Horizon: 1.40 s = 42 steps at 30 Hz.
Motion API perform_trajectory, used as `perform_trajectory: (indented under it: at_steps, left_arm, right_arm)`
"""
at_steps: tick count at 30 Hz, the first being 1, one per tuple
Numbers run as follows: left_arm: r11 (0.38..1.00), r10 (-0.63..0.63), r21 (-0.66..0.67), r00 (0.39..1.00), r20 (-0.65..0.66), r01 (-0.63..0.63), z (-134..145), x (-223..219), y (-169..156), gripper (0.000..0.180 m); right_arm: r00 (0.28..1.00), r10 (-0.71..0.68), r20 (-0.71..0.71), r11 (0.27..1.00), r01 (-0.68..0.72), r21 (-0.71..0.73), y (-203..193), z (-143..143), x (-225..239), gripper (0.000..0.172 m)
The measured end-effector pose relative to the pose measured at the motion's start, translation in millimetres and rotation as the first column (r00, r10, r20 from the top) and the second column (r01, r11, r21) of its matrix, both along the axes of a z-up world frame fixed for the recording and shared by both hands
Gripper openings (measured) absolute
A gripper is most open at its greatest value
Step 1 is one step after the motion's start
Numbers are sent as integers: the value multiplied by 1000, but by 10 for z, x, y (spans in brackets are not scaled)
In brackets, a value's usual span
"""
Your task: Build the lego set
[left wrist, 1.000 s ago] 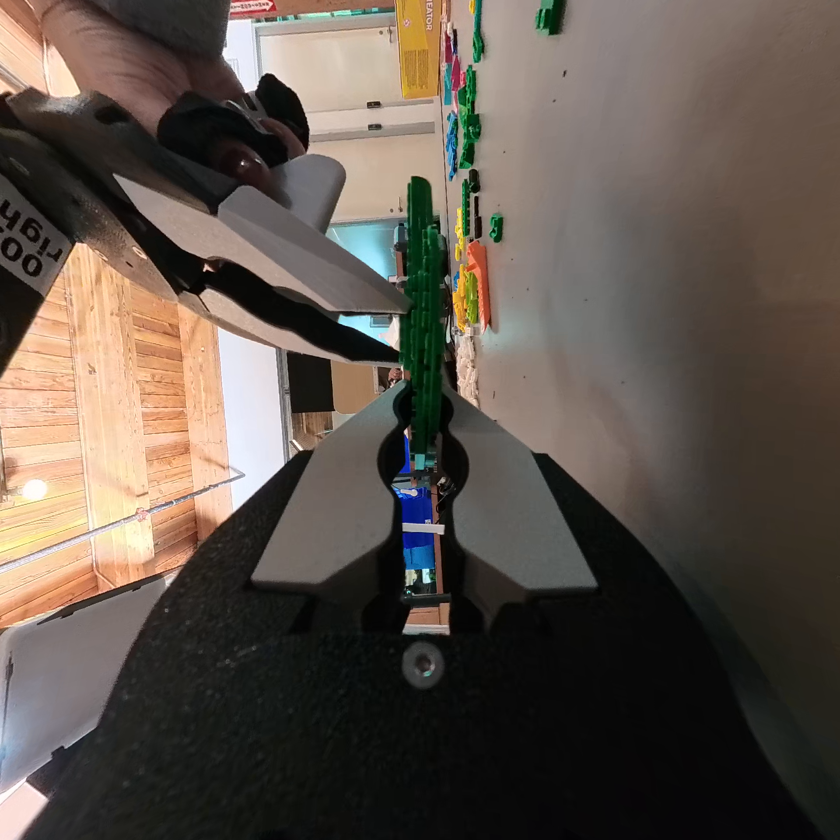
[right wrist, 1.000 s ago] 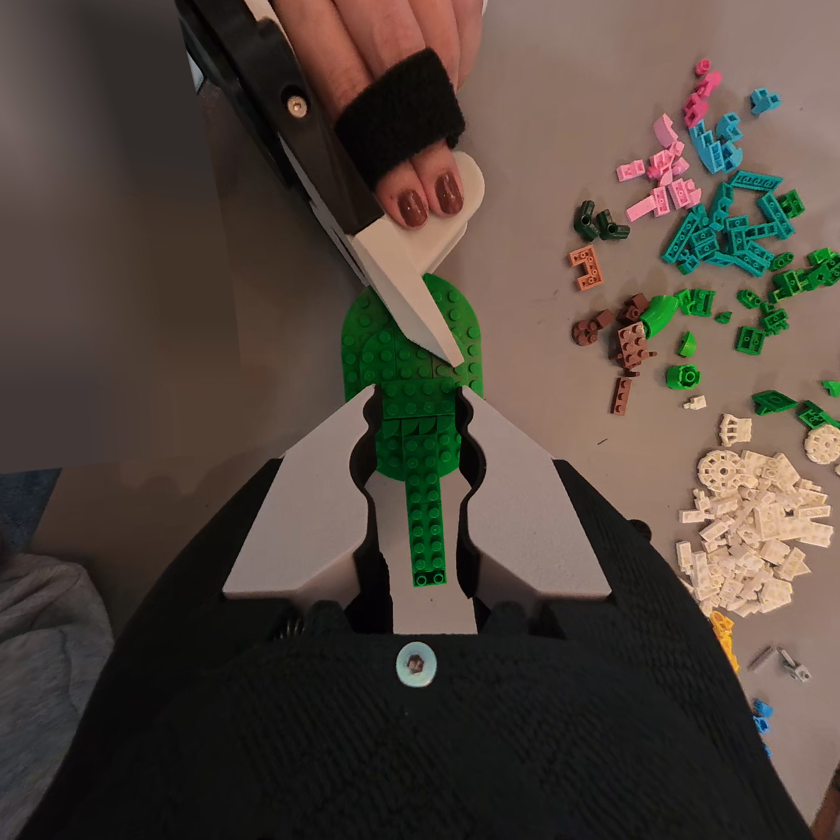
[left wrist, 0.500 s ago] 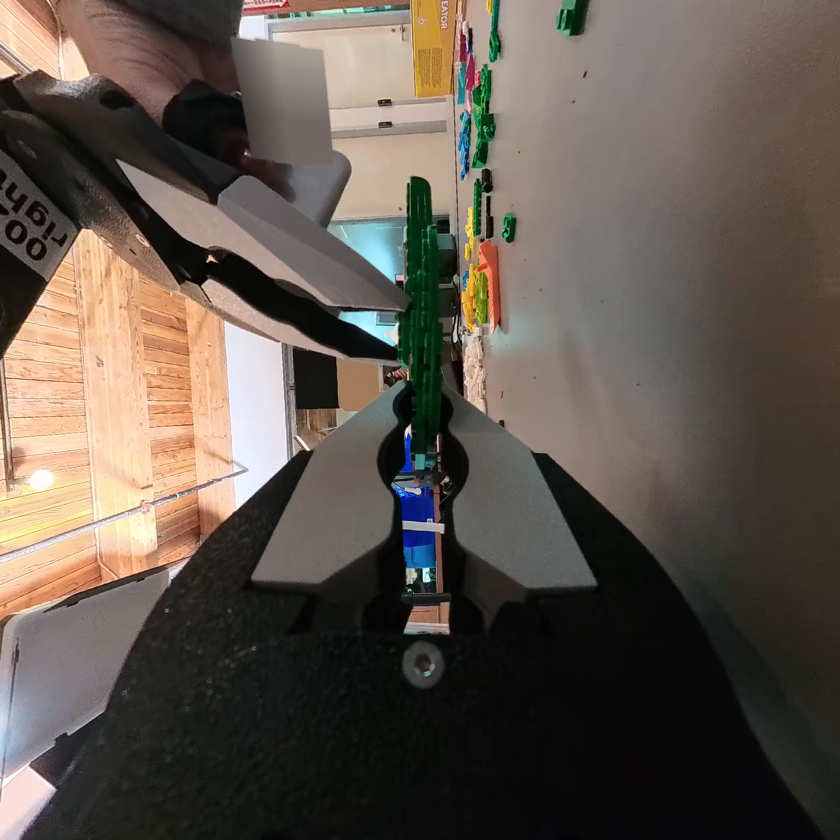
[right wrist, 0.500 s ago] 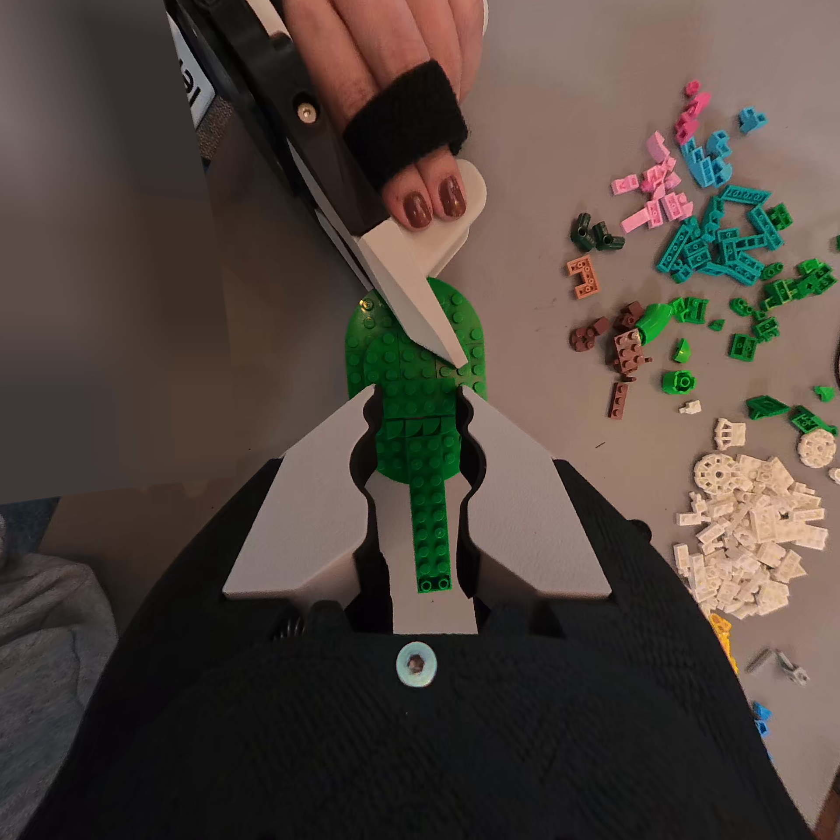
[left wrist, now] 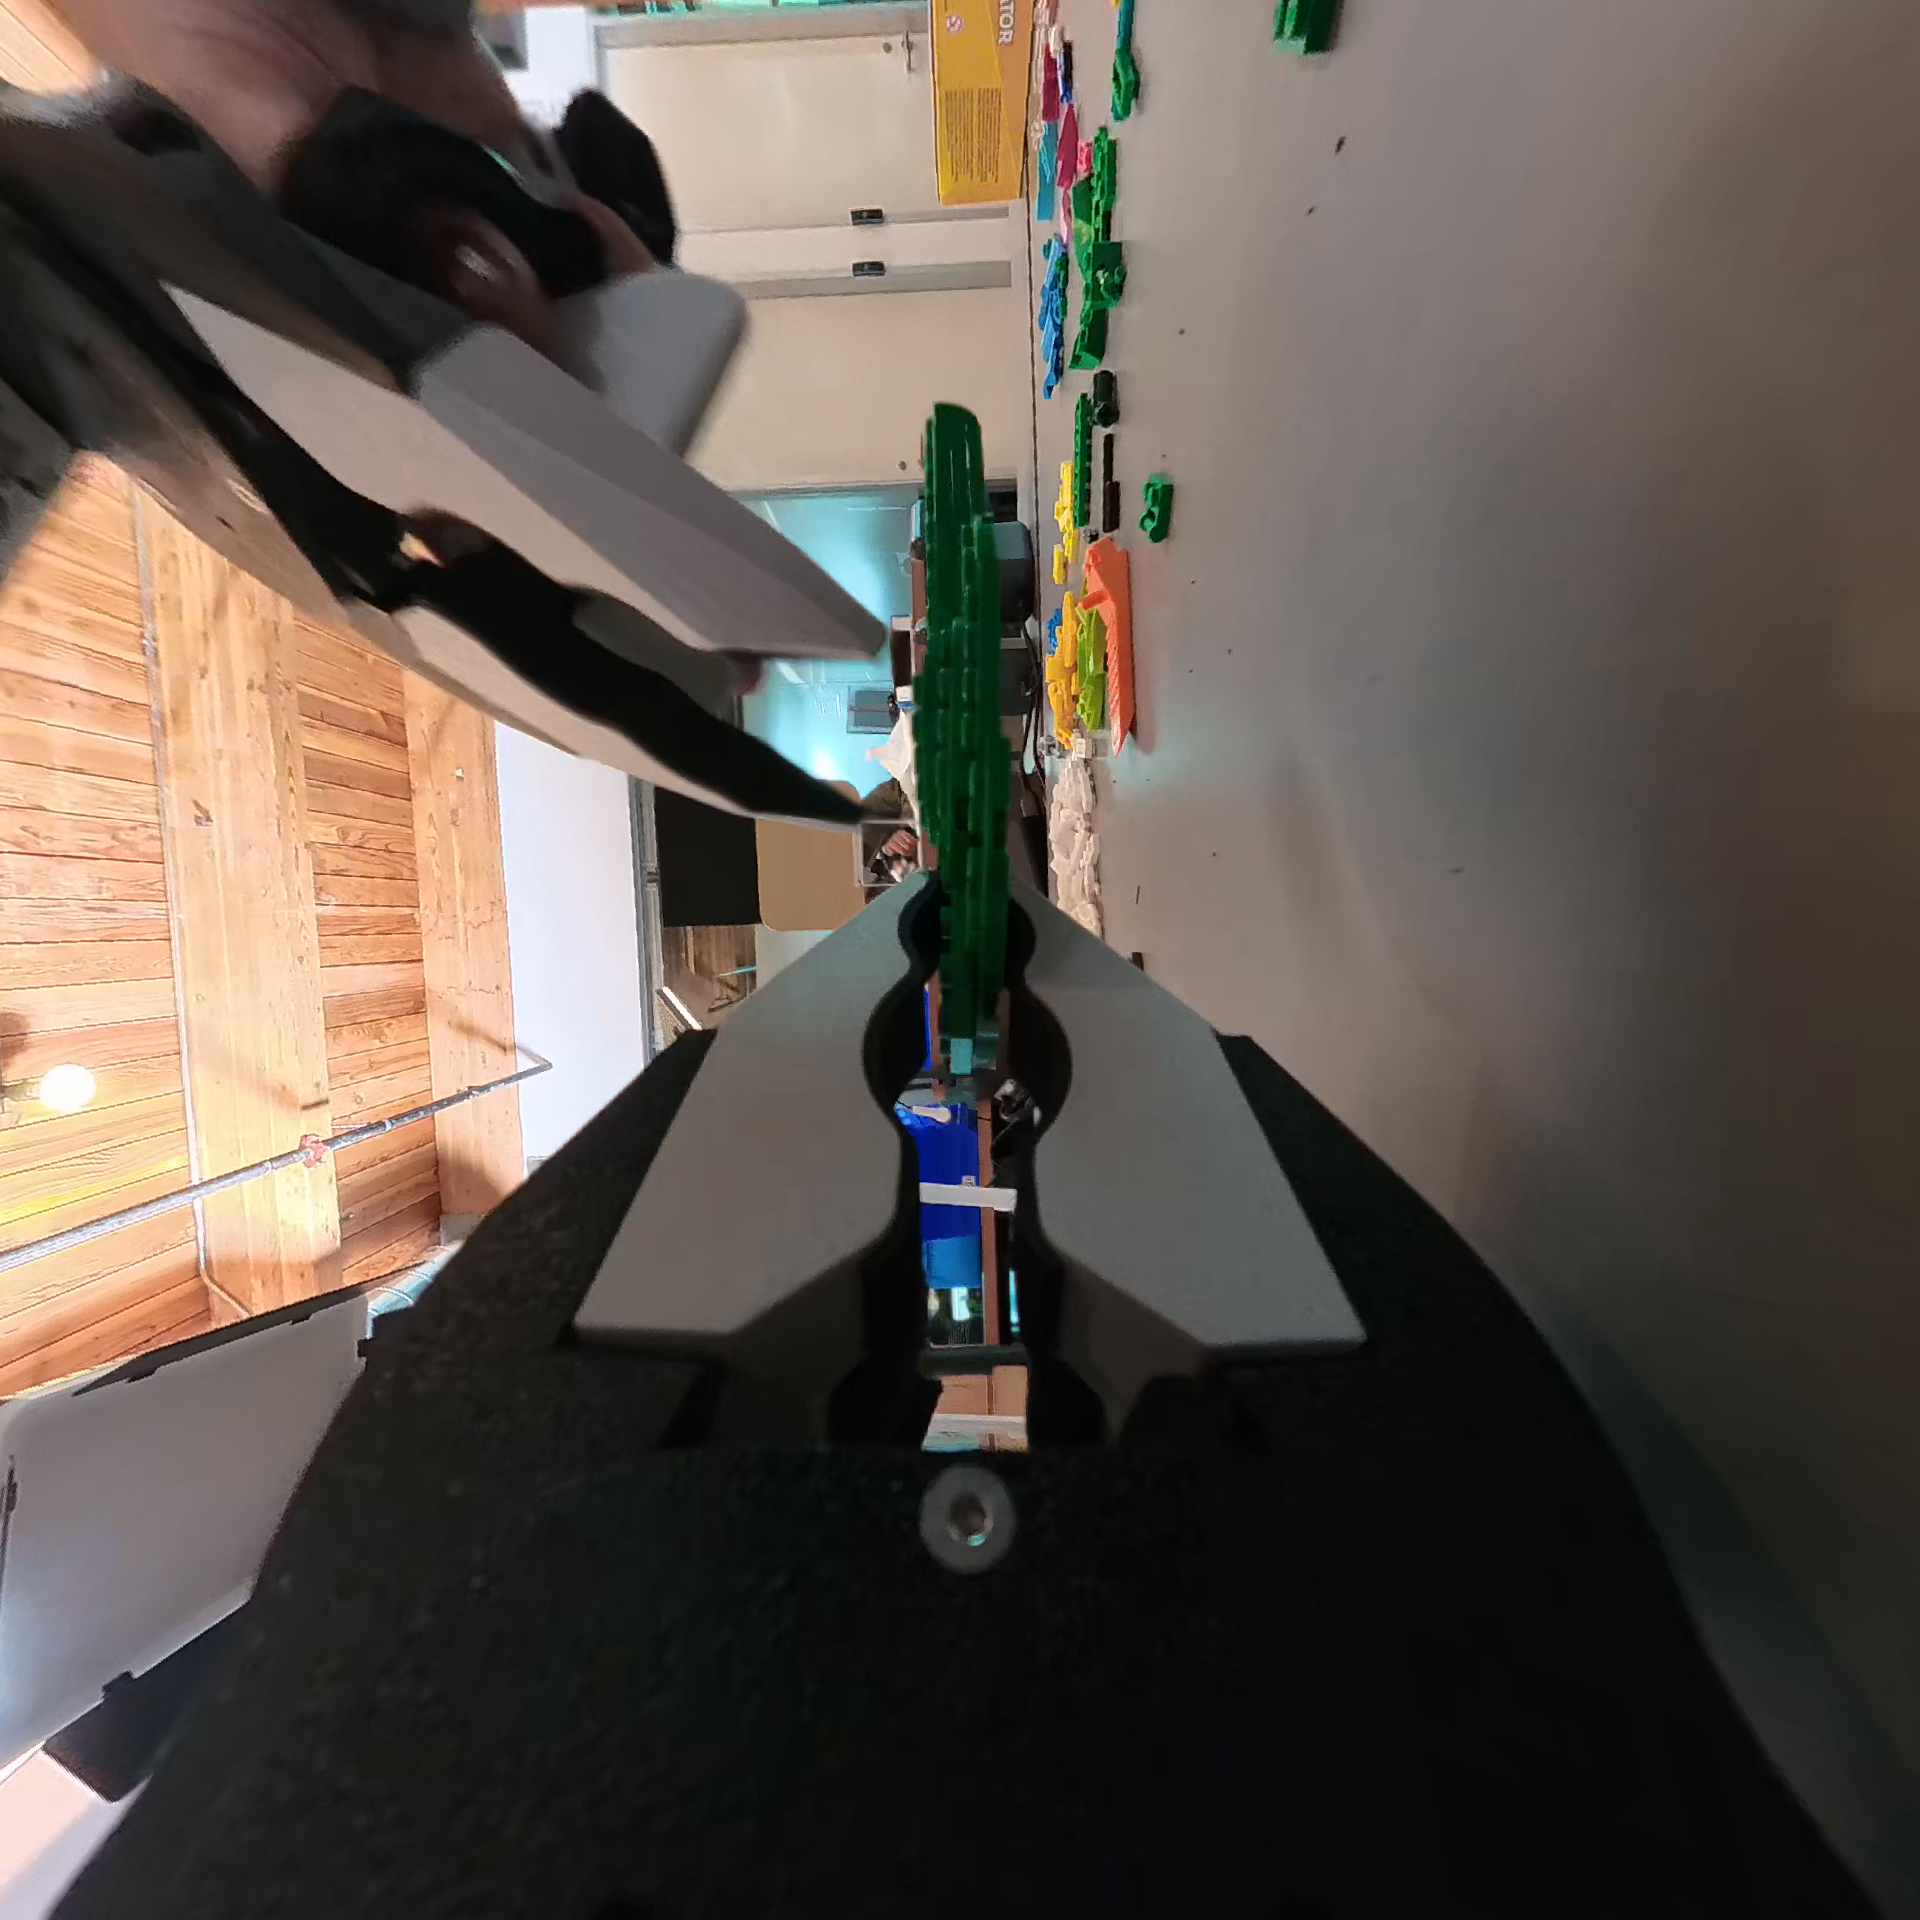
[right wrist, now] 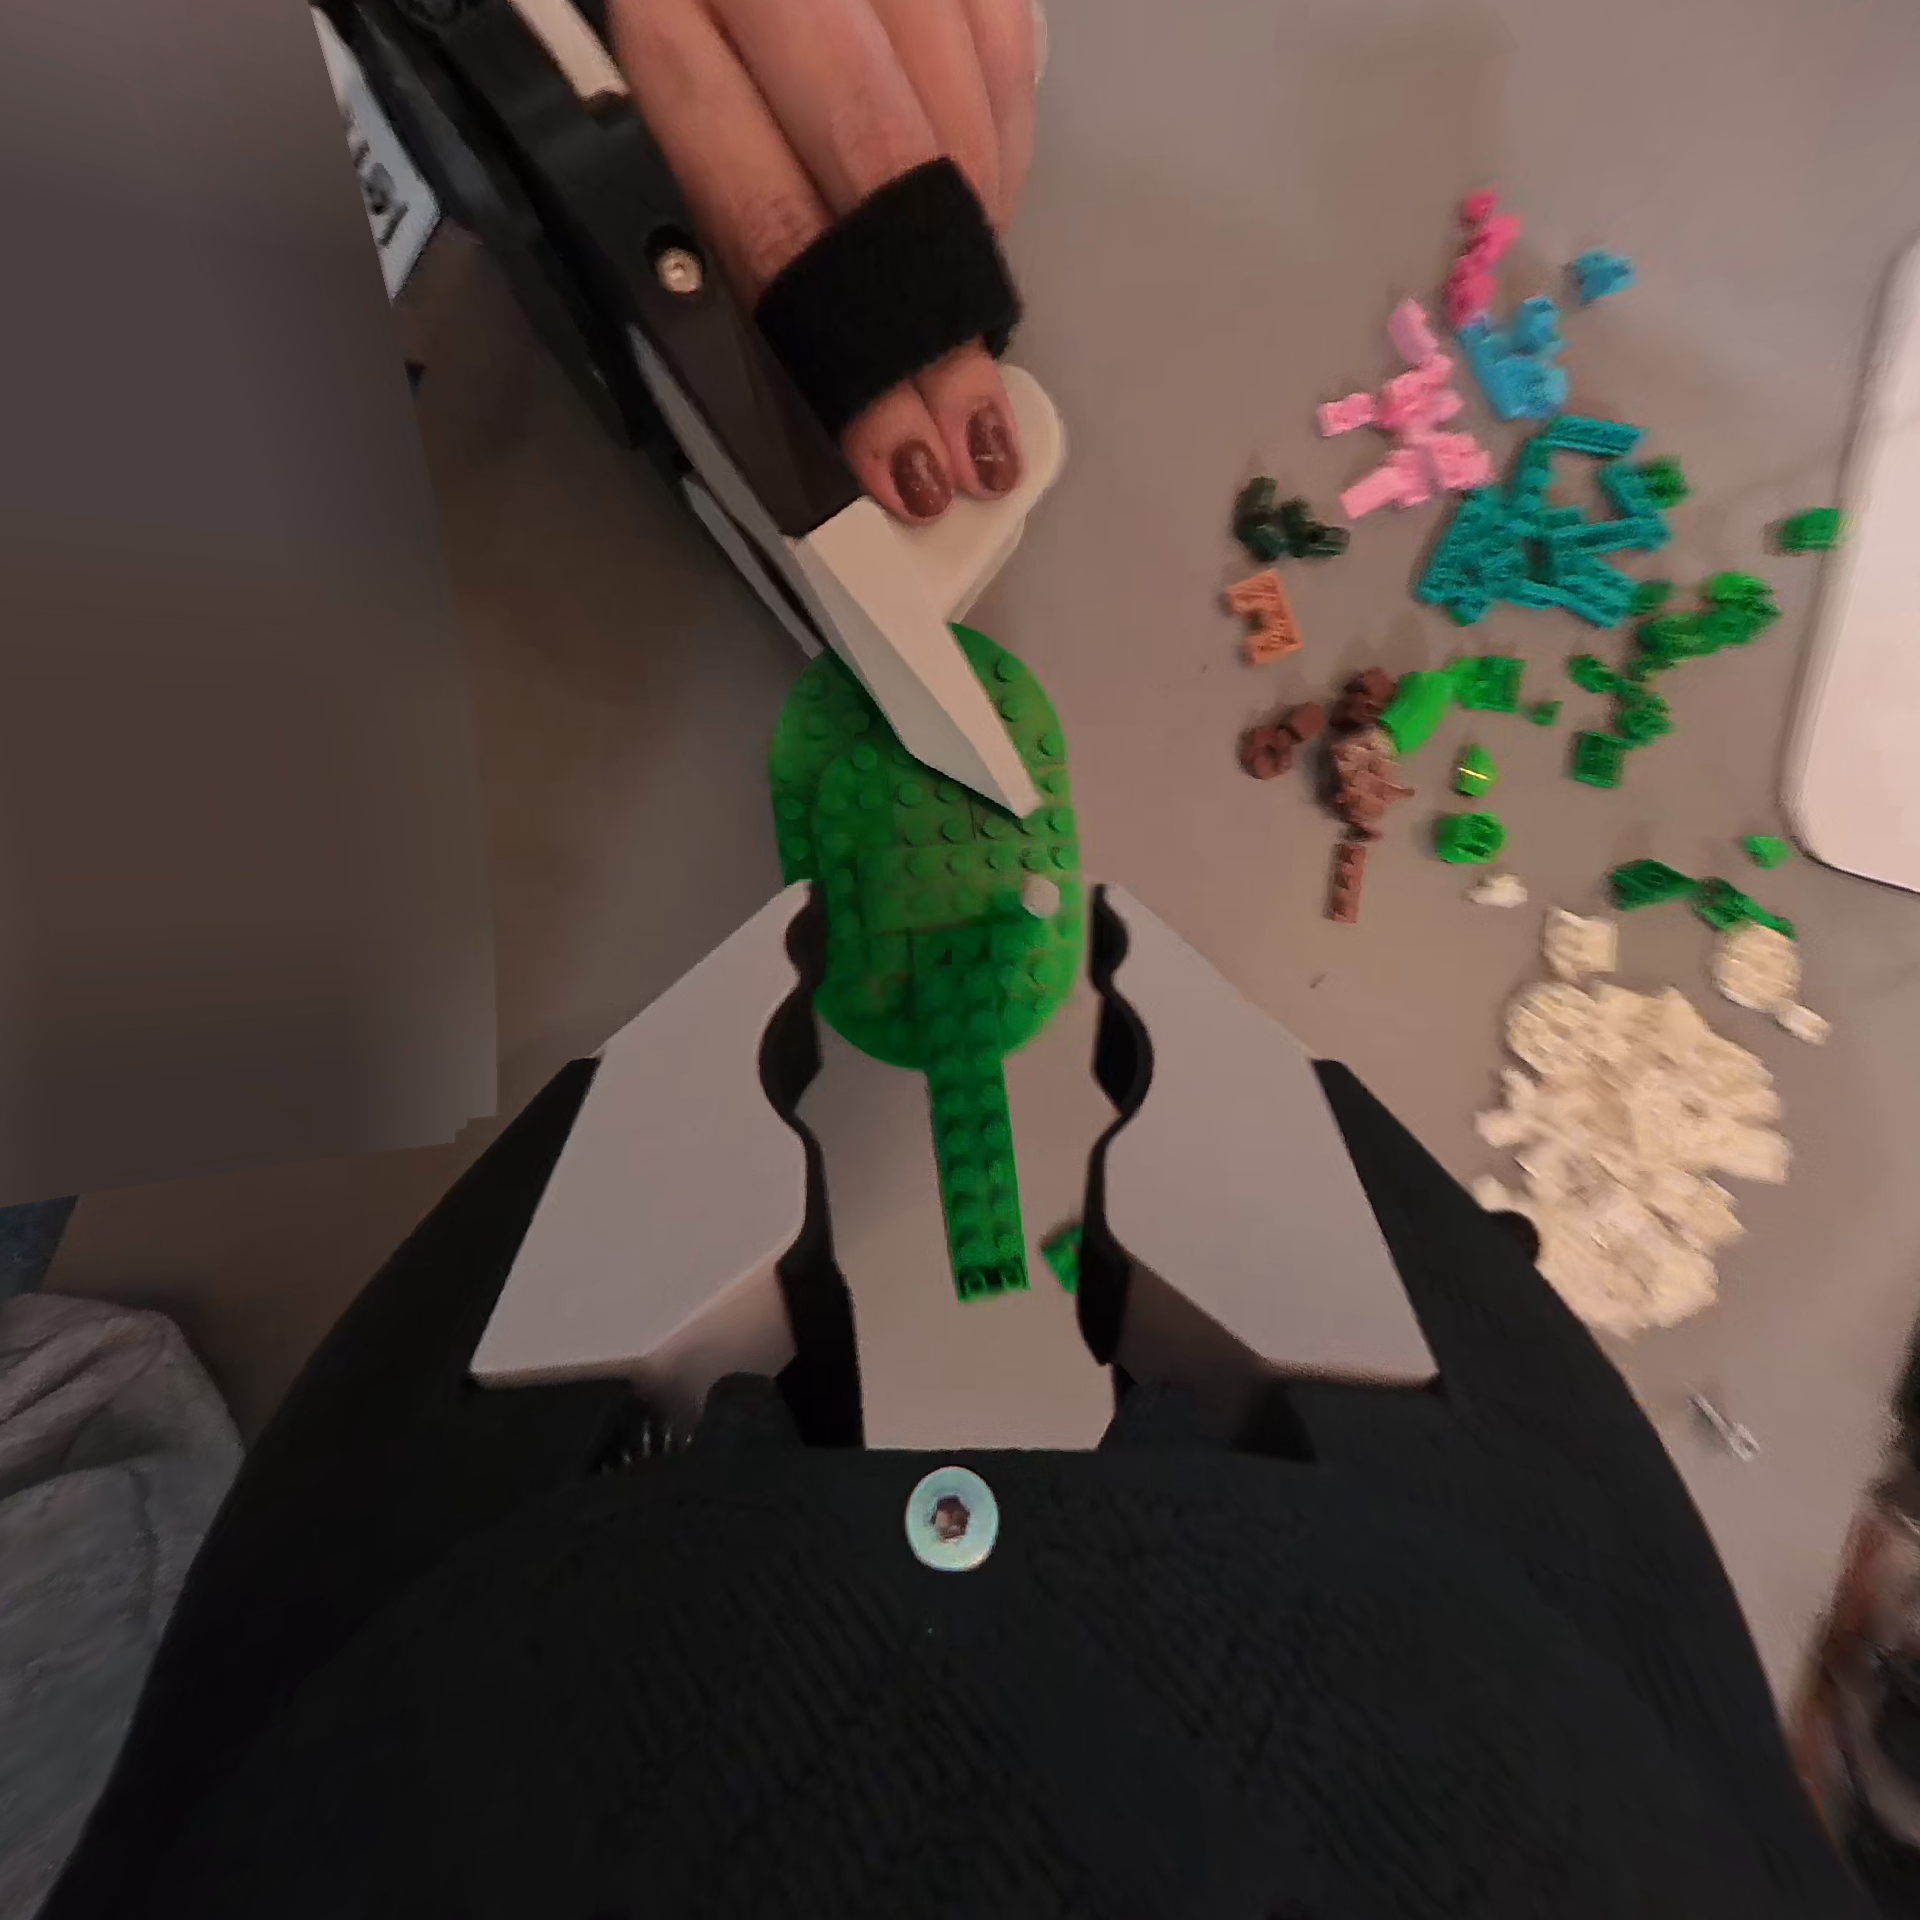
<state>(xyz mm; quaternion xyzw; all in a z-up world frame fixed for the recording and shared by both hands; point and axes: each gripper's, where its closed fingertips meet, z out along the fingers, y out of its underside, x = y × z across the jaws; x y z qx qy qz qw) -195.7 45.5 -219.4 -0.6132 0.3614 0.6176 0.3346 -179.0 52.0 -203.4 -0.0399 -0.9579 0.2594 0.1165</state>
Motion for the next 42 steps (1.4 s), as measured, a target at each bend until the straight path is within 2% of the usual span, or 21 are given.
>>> perform_trajectory:
  at_steps: [4, 6, 8, 11, 15, 18, 22, 24, 27, 30, 32, 33, 36, 42]
  left_arm:
    - [1000, 13, 1, 1000, 17, -13, -5, -29, -3, 6]
    - [1000, 18, 6, 999, 36, -18, -3, -45, -6, 5]
    - [1000, 21, 14, 998, 59, -22, 3, -58, -10, 5]
    - [1000, 0, 28, 993, 120, -4, 2, -36, 4, 5]
    - [1000, 11, 27, 990, 143, -15, -9, -57, -11, 6]
    - [1000, 14, 24, 989, 145, -17, -16, -58, -16, 6]
    - [1000, 12, 26, 988, 155, -16, -17, -53, -13, 6]
    - [1000, 13, 25, 988, 157, -17, -18, -52, -12, 6]
    - [1000, 8, 22, 988, 156, -12, -23, -37, -8, 6]
    - [1000, -4, 18, 988, 156, 1, -28, -7, 1, 6]
    - [1000, -3, -4, 987, 160, 4, -68, -2, 9, 6]
    - [1000, -3, -4, 987, 158, 3, -69, 0, 13, 6]
    - [1000, -13, 15, 981, 191, 11, -43, 11, 15, 5]
    - [1000, 6, 17, 982, 188, -10, -32, -4, 19, 6]
  right_arm:
    - [981, -77, -179, 996, 69, -52, 30, 242, -26, 83]
    - [950, -42, -310, 999, 36, -27, -23, 182, 45, 97]
    - [881, 4, -474, 1000, -6, -3, -92, 79, 103, 108]
    - [774, -16, -633, 988, -84, -127, -294, 44, 229, 109]
    - [617, -98, -781, 993, 8, -118, -220, 5, 56, 97]
    - [520, -40, -854, 998, 68, -6, -182, -75, -38, 82]
    - [508, -7, -862, 993, 108, 55, -167, -213, -91, 71]
    - [465, 25, -885, 981, 157, 110, -102, -222, -142, 64]
    - [469, 57, -881, 968, 190, 164, -52, -309, -181, 56]
    - [433, 79, -898, 966, 191, 177, -75, -302, -194, 38]
    - [392, 77, -917, 962, 213, 172, -64, -243, -210, 16]
    - [379, 80, -922, 960, 218, 173, -61, -220, -206, 13]
    - [375, 64, -925, 957, 238, 163, -54, -196, -197, 13]
    - [332, 118, -936, 926, 303, 224, -28, -181, -211, 13]
